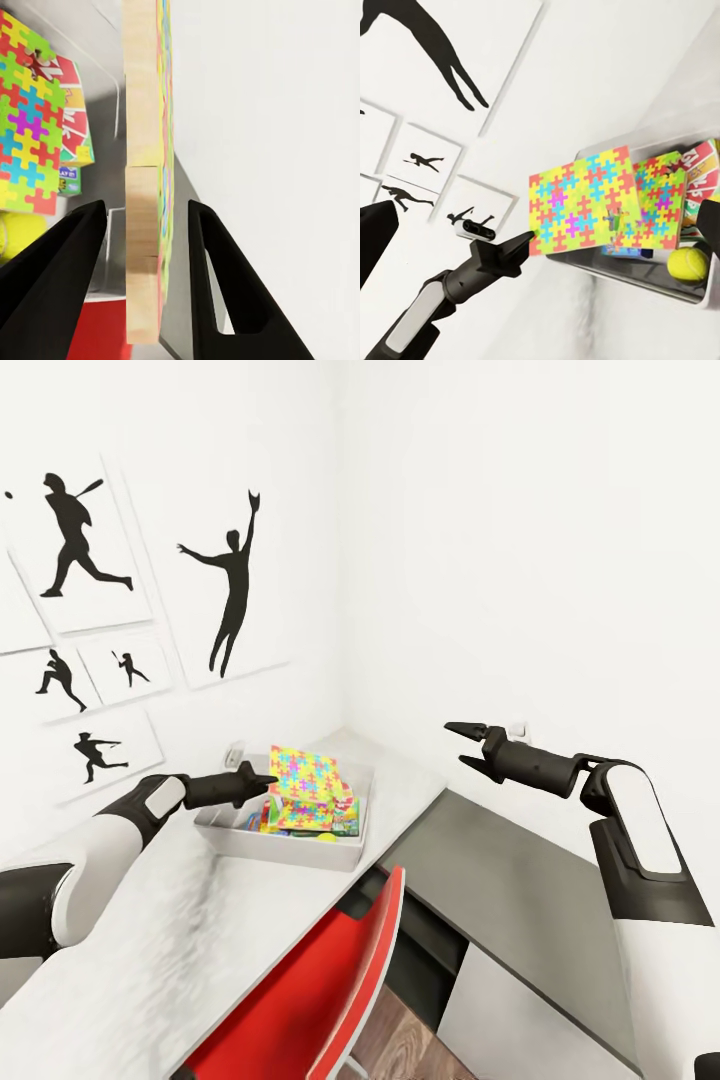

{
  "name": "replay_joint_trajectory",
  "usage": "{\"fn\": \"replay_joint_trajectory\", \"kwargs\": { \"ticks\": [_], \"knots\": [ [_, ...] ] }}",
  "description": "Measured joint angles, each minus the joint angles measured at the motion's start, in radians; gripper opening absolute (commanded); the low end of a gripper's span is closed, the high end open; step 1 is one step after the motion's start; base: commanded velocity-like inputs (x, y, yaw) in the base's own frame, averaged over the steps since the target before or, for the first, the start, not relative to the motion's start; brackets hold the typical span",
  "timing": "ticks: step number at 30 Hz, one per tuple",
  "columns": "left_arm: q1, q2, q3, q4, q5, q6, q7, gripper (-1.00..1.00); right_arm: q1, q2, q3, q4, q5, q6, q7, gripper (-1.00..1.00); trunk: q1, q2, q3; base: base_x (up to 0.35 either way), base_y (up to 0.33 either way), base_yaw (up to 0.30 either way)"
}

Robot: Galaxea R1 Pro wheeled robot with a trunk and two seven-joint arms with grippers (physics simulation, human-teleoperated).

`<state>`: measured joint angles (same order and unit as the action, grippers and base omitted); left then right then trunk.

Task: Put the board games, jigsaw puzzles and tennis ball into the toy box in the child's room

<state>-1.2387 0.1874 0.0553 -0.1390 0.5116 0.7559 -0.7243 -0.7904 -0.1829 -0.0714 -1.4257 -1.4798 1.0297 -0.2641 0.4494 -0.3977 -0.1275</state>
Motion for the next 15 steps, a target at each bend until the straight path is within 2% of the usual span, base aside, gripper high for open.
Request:
{"fn": "replay_joint_trajectory", "kwargs": {
  "ticks": [15],
  "knots": [
    [-0.007,0.006,0.002,-0.004,0.000,0.002,0.003,-1.00,0.000,0.000,0.000,0.001,0.000,0.001,0.000,1.00,0.000,0.000,-0.023,0.000,0.000,0.000]
  ]
}}
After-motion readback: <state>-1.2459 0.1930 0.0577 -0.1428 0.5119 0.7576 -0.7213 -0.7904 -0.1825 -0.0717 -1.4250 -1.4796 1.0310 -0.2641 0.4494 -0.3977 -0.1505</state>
